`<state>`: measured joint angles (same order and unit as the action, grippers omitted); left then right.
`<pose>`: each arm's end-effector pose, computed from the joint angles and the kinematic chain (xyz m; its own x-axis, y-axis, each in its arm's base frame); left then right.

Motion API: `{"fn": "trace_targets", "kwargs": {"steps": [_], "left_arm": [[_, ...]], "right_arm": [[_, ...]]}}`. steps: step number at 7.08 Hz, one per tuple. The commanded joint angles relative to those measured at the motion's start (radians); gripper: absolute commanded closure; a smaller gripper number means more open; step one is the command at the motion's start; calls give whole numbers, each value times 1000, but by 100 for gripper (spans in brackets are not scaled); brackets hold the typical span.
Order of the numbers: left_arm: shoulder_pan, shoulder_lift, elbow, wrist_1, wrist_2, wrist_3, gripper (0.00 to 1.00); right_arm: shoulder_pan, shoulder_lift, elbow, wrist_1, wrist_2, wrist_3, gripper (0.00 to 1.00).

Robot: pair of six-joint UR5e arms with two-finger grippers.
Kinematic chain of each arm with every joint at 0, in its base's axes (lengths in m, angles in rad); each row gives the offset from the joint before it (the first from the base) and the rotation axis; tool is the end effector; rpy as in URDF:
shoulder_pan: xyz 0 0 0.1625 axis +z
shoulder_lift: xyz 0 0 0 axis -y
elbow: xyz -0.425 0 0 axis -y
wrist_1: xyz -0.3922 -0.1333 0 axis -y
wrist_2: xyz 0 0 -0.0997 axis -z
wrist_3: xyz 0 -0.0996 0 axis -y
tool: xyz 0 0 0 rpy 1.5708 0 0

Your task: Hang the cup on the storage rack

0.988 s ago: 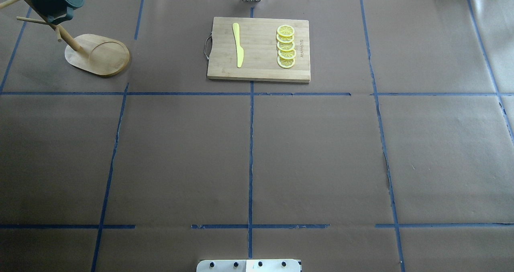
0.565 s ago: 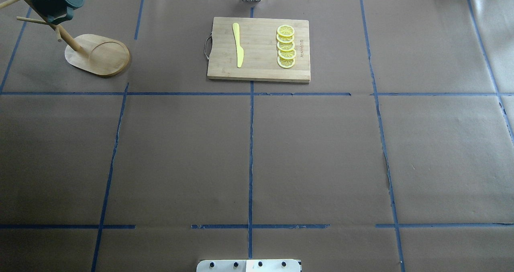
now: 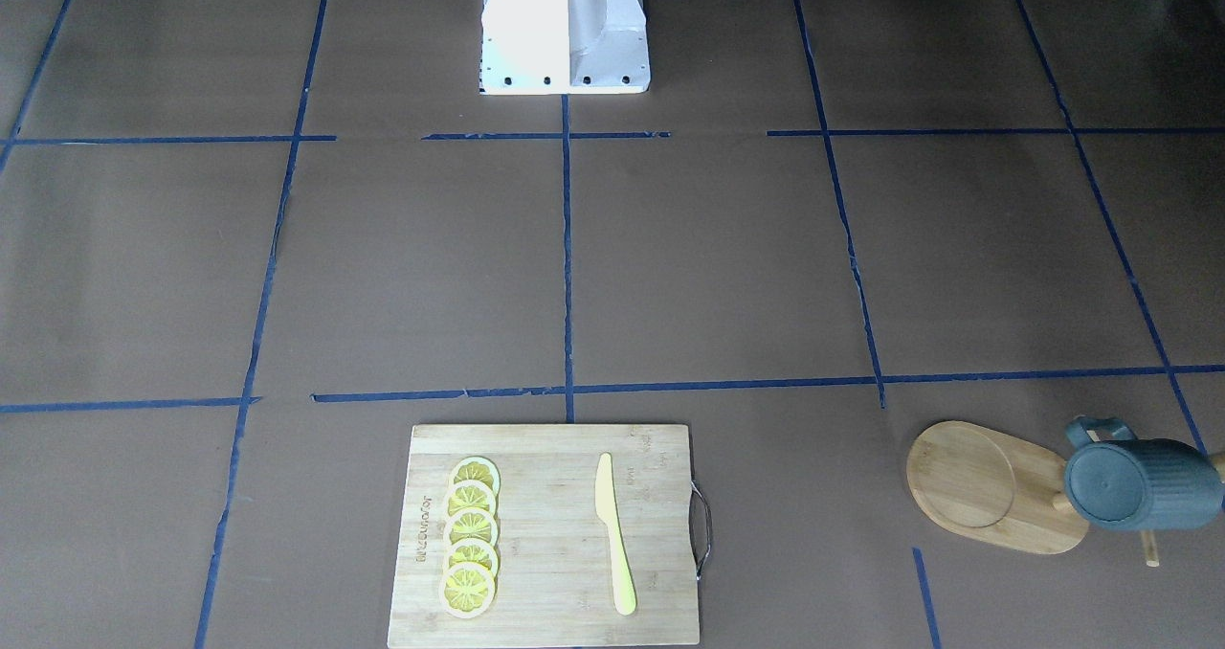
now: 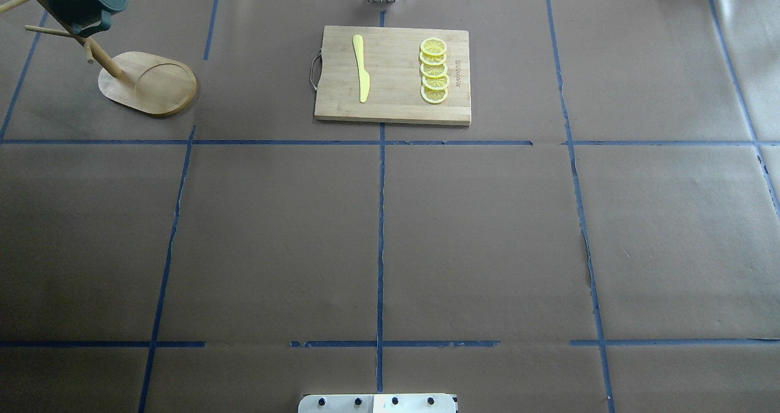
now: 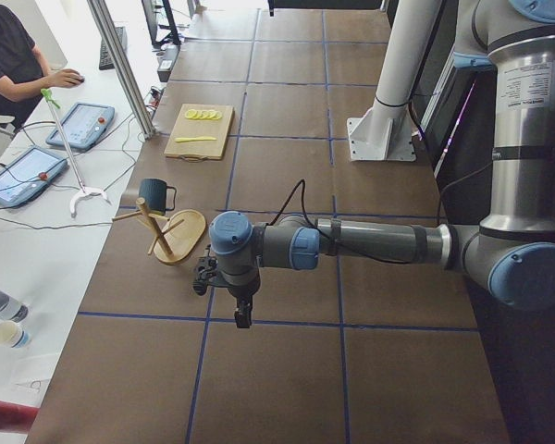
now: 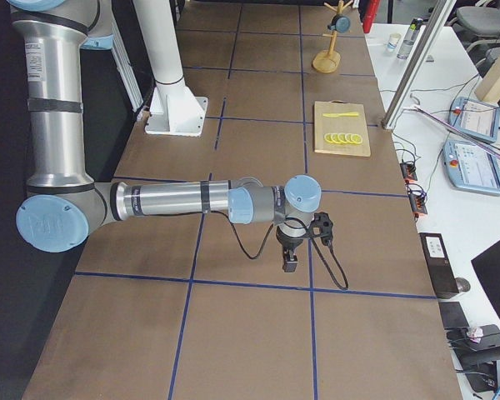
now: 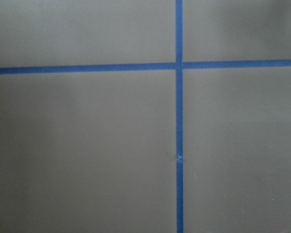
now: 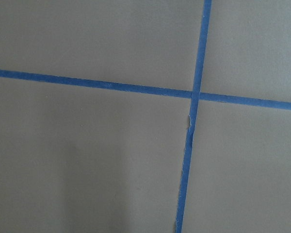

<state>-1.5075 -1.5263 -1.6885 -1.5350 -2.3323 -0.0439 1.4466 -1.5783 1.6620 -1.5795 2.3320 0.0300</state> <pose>-0.0344 -0.4777 0.6267 0.7228 0.0277 -0.6905 -0.0315 0.9995 0.0071 0.0031 -0.4967 0.6191 0.7154 -0.1112 0.6898 0.1021 0.9933 0.0543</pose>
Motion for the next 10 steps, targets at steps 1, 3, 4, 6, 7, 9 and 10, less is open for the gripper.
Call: {"fn": "trace_targets", "kwargs": {"steps": [1,3,4,6,7,9,10], "left_arm": [[-2,-61,-5,115,-33,1,0],[-2,-57,7,116,-32,3,0],[-2,-51,6,115,-36,6,0],[-4,-45,10,107,-24,12,0],[-7,-46,10,107,-22,31,0],[-11,-48,39,110,-22,111,0],[-13,-48,36,108,-22,113,0]], "right_arm": [[8,1,-5,-2,-3,-25,0],[15,-2,-13,-2,6,-38,0],[20,0,-18,-2,6,-38,0],[34,1,-25,-2,7,-38,0],[44,1,-28,-2,7,-38,0],[58,1,-28,-2,9,-38,0],[60,1,-28,-4,10,-38,0]]}}
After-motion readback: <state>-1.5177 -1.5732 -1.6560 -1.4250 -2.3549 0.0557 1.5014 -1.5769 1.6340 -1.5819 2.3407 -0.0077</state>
